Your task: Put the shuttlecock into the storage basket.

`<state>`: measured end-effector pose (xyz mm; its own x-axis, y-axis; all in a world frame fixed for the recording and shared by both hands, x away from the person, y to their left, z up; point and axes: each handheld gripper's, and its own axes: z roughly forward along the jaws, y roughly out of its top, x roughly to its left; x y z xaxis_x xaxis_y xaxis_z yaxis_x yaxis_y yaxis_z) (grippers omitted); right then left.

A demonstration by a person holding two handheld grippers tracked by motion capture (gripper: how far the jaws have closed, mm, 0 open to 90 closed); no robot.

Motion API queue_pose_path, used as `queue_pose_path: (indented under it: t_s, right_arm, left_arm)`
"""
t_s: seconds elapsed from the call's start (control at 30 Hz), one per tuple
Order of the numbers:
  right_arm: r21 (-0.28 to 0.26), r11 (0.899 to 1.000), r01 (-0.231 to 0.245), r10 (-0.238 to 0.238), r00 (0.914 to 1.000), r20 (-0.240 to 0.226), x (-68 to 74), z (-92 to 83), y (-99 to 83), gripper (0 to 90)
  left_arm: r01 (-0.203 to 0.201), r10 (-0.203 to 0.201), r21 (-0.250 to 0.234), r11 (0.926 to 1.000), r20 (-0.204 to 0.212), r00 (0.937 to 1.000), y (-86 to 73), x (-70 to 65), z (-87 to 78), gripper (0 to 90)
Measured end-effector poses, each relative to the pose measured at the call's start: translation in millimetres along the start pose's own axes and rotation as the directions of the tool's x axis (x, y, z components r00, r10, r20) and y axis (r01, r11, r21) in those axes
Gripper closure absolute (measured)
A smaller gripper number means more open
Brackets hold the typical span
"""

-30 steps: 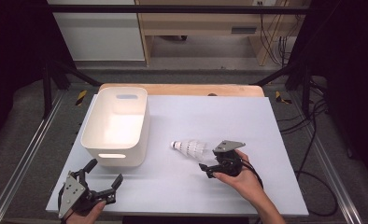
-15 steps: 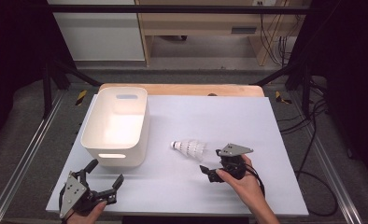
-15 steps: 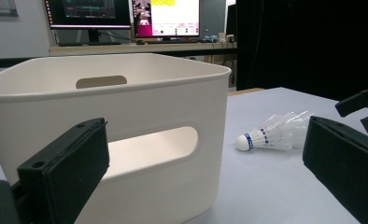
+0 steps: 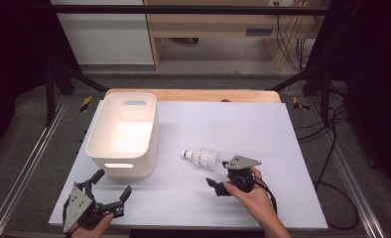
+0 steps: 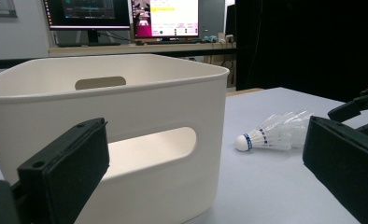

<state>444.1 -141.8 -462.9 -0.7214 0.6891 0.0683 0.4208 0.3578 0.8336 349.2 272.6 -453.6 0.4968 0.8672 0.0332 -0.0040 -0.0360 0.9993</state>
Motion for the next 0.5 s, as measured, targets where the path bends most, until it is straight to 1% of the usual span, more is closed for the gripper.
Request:
queue_pose_path:
  t_s: [0.27, 0.33, 0.43, 0.5]
  right_arm:
    - [0.027, 0.999, -0.037, 0.036, 0.9992, 0.015, 4.4, 10.9, 1.1, 15.6]
    - [0.021, 0.999, -0.041, 0.041, 0.9991, 0.007, 4.0, 13.9, 1.7, 15.2]
    - [0.024, 0.999, -0.043, 0.043, 0.999, 0.015, 3.4, 18.6, 5.3, 18.1]
    - [0.025, 0.998, -0.055, 0.055, 0.9983, 0.018, 2.8, 23.7, 7.4, 20.0]
  left_arm:
    - [0.0, 0.0, 0.0, 1.0, 0.001, 1.0, 0.1, -0.2, 0.4, 0.5]
    - [0.0, 0.0, -0.001, 1.0, 0.001, 1.0, 0.2, -0.5, 0.4, 0.5]
    - [-0.001, 0.001, -0.002, 1.0, 0.0, 1.0, 0.5, -0.8, -0.1, 0.5]
    - [-0.002, 0.002, -0.002, 1.0, 0.001, 1.0, 0.6, -1.0, 0.0, 0.5]
